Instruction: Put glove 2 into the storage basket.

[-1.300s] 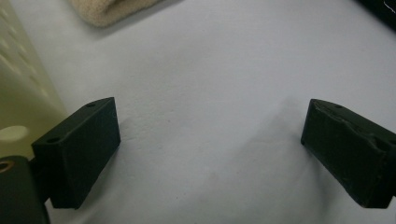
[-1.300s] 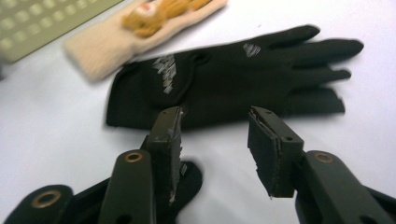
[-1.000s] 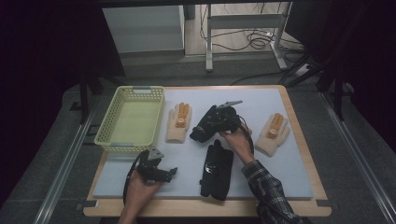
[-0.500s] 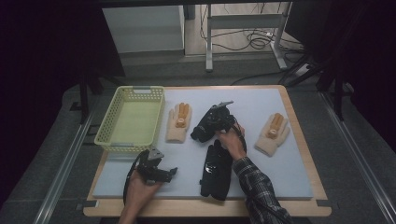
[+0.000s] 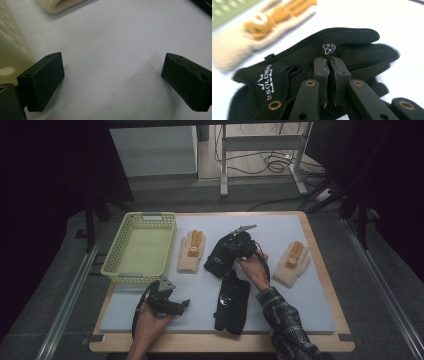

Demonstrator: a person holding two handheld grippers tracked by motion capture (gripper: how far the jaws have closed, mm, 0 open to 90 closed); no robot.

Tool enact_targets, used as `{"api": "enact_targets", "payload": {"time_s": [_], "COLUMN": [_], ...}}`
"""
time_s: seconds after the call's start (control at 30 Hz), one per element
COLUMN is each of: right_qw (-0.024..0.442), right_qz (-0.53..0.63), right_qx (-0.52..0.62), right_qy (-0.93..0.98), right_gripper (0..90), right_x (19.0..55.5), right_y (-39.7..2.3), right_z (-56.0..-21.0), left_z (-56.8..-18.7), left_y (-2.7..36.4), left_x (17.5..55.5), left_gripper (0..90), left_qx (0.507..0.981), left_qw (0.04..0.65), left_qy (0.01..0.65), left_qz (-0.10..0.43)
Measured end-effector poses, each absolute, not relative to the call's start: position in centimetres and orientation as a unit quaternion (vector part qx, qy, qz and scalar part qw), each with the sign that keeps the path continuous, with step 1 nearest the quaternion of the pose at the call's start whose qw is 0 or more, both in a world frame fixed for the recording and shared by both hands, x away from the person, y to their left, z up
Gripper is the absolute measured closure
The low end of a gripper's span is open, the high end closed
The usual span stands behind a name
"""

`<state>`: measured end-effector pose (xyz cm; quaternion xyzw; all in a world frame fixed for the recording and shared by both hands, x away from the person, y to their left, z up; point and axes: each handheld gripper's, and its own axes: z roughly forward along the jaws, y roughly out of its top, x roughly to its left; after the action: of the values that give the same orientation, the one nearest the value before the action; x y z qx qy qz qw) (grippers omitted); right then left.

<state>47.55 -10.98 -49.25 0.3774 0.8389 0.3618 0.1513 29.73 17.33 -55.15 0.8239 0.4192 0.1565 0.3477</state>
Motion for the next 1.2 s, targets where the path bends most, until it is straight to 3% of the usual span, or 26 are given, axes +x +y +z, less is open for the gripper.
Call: {"api": "enact_targets", "payload": {"time_s": [0.53,0.73,0.97,1.2], "right_qw": [0.111,0.097,0.089,0.107], "right_qz": [0.43,0.433,0.417,0.382], "right_qx": [0.304,0.268,0.238,0.236], "right_qy": [0.843,0.855,0.873,0.887], "right_gripper": [82.7,82.7,82.7,82.1], "right_x": [40.9,35.7,32.1,31.7], "right_y": [-13.3,-14.8,-15.4,-15.1], "right_z": [-43.3,-42.3,-44.9,-48.6], "left_z": [-55.1,-55.2,-55.2,-55.2], "left_y": [17.3,17.3,17.3,17.3], "left_x": [29.7,29.7,29.7,29.7], "left_gripper": [4.8,4.8,4.7,4.7], "left_qx": [0.824,0.822,0.821,0.823], "left_qw": [0.348,0.349,0.351,0.349], "left_qy": [0.419,0.42,0.421,0.42], "left_qz": [0.157,0.158,0.157,0.156]}}
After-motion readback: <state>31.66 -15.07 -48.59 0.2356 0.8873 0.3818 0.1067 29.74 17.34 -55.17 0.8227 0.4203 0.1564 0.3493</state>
